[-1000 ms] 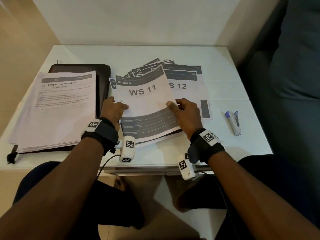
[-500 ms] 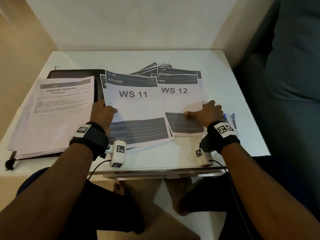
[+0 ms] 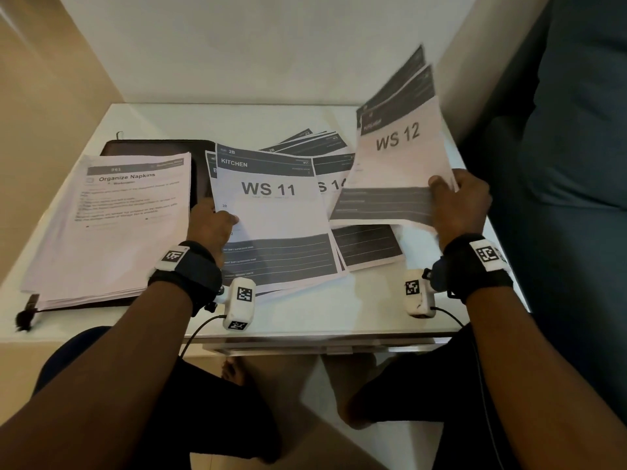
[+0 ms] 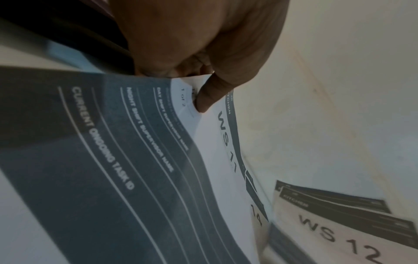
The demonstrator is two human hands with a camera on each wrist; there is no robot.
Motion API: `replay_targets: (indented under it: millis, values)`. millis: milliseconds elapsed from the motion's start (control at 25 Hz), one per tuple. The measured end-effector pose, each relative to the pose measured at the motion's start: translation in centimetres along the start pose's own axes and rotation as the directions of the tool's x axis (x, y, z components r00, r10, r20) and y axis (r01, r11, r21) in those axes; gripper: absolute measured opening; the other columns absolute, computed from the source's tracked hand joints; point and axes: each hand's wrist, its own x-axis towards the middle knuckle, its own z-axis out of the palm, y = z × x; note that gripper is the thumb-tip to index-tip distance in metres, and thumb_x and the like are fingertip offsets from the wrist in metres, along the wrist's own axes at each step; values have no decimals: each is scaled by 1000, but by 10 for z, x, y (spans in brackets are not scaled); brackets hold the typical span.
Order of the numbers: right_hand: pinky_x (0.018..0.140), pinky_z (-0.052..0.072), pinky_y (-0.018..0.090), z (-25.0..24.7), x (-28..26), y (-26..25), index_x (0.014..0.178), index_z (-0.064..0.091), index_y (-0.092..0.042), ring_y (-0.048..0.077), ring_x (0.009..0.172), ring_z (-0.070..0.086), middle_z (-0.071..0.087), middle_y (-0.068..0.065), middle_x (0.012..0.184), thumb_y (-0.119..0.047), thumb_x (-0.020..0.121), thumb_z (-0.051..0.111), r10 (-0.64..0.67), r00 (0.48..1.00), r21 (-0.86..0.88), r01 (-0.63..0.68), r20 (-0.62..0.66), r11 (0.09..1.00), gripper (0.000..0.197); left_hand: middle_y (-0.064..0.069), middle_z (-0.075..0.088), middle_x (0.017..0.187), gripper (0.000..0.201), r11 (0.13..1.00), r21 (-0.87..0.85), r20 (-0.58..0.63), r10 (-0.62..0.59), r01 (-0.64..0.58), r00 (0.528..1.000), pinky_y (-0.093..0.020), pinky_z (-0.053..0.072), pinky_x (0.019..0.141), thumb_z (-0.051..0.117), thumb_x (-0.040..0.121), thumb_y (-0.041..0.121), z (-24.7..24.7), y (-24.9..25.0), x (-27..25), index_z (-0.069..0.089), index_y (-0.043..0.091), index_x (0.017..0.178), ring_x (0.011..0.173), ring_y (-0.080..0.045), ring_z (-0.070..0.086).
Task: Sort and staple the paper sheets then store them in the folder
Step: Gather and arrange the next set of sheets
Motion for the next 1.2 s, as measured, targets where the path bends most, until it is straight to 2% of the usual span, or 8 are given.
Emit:
replay_targets:
  millis: [160, 280, 480, 600, 720, 840, 920, 1200]
  values:
    - [78, 60, 32, 4, -6, -8, 90, 71, -17, 12, 86, 70, 74, -4, 92, -31, 90, 72, 52, 998, 285, -58, 29, 957, 14, -13, 66, 129, 38, 998, -53, -11, -45, 45, 999, -53, 55, 99, 58, 95, -2, 6, 2, -1, 60, 14, 129, 109, -40, 65]
    - [64, 52, 28, 25, -27, -14, 82, 70, -15, 9, 70, 61, 67, -7, 76, -29, 89, 74, 0, 982, 278, -53, 188, 959, 17, -15, 70, 119, 29, 989, -130, -38, -72, 67, 997, -49, 57, 96, 57, 98, 11, 12, 5, 0, 65, 7, 126, 106, -40, 68]
    - [73, 59, 34, 68, -74, -12, 93, 75, -14, 17, 79, 69, 74, -1, 87, -32, 92, 72, -39, 899, 210, -59, 435, 976, 19, 3, 74, 121, 36, 939, -324, -5, -125, 117, 992, -42, 51, 105, 50, 102, 42, 15, 7, -2, 66, 20, 126, 116, -23, 68]
    - [78, 62, 38, 85, -91, -12, 95, 73, -7, 20, 82, 71, 75, 4, 88, -38, 94, 69, -28, 858, 160, -64, 512, 985, 31, -5, 76, 115, 24, 965, -249, 38, -74, 81, 997, -37, 59, 87, 59, 100, 14, 14, 1, -2, 68, 14, 122, 104, -28, 73]
    - [69, 53, 39, 87, -86, -14, 73, 61, -9, 17, 65, 58, 61, 5, 68, -48, 99, 59, -22, 866, 45, 0, 500, 999, 47, -14, 68, 129, 45, 997, -80, 15, 18, -16, 1000, -35, 58, 83, 56, 92, -10, 9, -5, 0, 58, 3, 135, 99, -32, 69]
    - [93, 51, 46, 76, -53, -6, 115, 64, -12, 27, 112, 56, 62, 11, 116, -59, 96, 52, -32, 936, -314, 149, 350, 938, 52, -11, 63, 135, 52, 996, -45, -59, 76, -79, 995, -34, 57, 85, 57, 93, -7, -2, -7, 0, 52, 9, 143, 109, -31, 64]
    - [102, 44, 56, 68, -33, 2, 145, 42, -13, 34, 139, 34, 40, 14, 146, -69, 86, 60, 89, 924, -510, 124, 373, 851, 84, -10, 62, 134, 51, 994, -30, -110, 98, -102, 989, -31, 57, 84, 60, 95, -4, -11, -8, 0, 51, 10, 143, 111, -31, 62]
    - [103, 45, 57, 64, -20, 5, 145, 35, -11, 36, 136, 41, 44, 15, 144, -46, 78, 82, 188, 913, -536, 39, 363, 843, 90, -9, 62, 131, 50, 996, -40, -212, 69, -79, 975, -44, 57, 97, 67, 93, 4, -28, -14, 6, 52, 15, 139, 111, -32, 64]
